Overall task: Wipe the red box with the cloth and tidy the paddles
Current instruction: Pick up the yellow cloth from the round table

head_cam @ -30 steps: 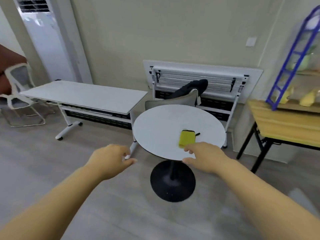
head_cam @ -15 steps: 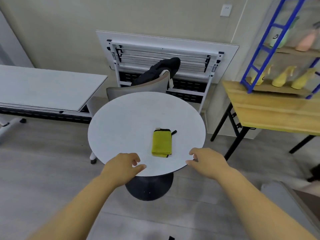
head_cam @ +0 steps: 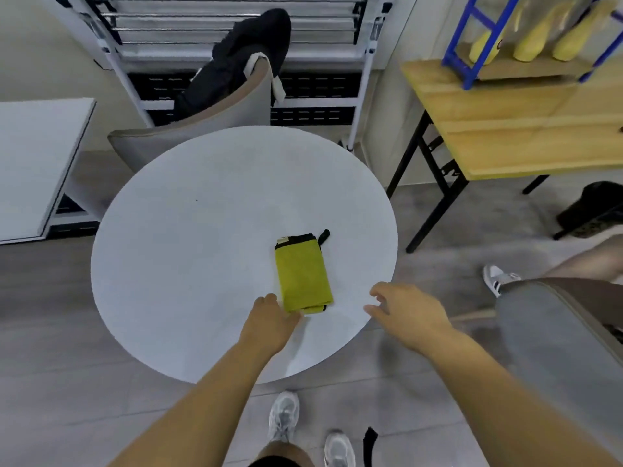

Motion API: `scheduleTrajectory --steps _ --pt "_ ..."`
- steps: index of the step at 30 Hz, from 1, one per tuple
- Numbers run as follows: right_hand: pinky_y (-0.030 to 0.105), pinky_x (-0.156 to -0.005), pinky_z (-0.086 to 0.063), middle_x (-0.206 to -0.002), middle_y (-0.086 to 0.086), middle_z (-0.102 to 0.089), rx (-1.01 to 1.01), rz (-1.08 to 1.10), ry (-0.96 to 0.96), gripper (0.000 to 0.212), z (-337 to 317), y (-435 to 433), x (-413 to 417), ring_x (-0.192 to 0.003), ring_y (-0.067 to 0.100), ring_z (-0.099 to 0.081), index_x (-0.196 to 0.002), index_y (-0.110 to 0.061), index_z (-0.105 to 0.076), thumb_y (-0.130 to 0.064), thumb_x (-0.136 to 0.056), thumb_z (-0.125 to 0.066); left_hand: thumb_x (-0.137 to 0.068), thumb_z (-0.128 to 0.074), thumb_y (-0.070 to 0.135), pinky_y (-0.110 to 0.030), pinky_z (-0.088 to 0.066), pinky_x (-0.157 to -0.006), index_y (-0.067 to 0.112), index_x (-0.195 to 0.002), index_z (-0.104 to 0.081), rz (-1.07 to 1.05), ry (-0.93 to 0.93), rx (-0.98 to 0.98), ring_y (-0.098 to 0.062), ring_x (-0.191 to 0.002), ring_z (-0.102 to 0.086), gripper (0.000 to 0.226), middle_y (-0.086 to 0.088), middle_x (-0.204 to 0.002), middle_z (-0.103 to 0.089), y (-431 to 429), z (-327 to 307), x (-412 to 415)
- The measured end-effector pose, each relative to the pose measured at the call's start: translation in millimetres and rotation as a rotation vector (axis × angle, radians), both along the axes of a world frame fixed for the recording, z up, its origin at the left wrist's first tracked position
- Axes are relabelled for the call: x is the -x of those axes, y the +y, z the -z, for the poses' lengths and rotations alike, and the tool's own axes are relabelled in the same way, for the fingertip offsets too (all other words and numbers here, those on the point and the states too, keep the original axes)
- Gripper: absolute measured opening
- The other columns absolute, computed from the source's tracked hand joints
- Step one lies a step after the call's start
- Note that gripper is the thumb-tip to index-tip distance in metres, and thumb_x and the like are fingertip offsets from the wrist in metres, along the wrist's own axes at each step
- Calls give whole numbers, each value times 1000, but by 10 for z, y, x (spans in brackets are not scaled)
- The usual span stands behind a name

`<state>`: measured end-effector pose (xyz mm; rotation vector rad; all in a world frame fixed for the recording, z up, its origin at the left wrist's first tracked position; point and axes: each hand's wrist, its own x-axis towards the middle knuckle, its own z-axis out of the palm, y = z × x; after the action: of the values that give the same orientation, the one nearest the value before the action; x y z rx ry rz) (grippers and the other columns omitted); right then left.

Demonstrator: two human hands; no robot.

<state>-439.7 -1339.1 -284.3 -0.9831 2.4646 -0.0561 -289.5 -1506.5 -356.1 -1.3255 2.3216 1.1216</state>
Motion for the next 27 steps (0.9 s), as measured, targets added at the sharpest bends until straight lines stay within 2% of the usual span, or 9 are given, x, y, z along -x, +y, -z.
scheduleTrajectory --steps 2,4,9,13,16,20,24,27 --pt "29 -82 -45 -125 -8 -55 -7 33 -29 36 53 -93 26 -110 14 -53 -129 -28 -48 -44 -97 -43 -87 -57 45 -30 -39 -67 3 -100 -48 -11 -27 -21 -28 -90 -55 46 -13 -103 -52 -144 140 135" --pt "29 -83 -44 -127 -9 -54 -15 62 -50 37 107 -152 49 -112 14 -53 -129 -28 -48 -44 -96 -44 -87 -55 50 -30 -37 -63 4 -95 -47 -10 -45 -32 -26 -82 -52 48 -16 -101 -56 -221 248 252" --pt "30 -89 -44 -126 -8 -57 -24 134 -109 37 225 -164 84 -111 13 -54 -127 -26 -50 -45 -95 -46 -85 -60 47 -31 -41 -63 1 -107 -45 -104 -28 -99 -29 -87 -57 53 -13 -98 -55 -218 358 456" --pt "31 -86 -45 -120 -7 -59 -52 164 -134 35 292 -72 89 -106 15 -56 -123 -26 -53 -45 -95 -46 -83 -67 36 -28 -36 -52 4 -103 -44 -123 11 -166 -23 -80 -51 44 -7 -89 -50 -234 337 472" --pt "29 -80 -45 -114 -6 -62 -9 177 -139 31 301 35 66 -100 16 -56 -117 -24 -56 -43 -94 -48 -82 -66 20 -27 -37 -52 11 -99 -40 -62 95 -138 -23 -77 -51 33 -5 -84 -49 -249 242 422" --pt "35 -82 -51 -113 -3 -63 17 152 -128 31 238 177 6 -97 18 -57 -118 -26 -56 -41 -94 -46 -78 -60 8 -20 -32 -46 19 -104 -55 43 198 -19 -16 -62 -49 28 -14 -98 -54 -256 9 317" --pt "34 -89 -47 -130 -7 -54 109 120 -108 40 118 315 -89 -116 17 -51 -131 -27 -48 -42 -94 -49 -78 -58 8 -20 -42 -62 29 -98 -66 306 235 75 -16 -86 -57 30 -1 -98 -61 -127 -396 250" --pt "30 -105 -35 -145 -7 -37 266 70 -69 58 -6 437 -163 -134 14 -31 -143 -25 -34 -40 -91 -56 -79 -61 4 -12 -40 -66 27 -101 -68 451 273 20 -9 -90 -56 33 10 -99 -62 106 -734 271"
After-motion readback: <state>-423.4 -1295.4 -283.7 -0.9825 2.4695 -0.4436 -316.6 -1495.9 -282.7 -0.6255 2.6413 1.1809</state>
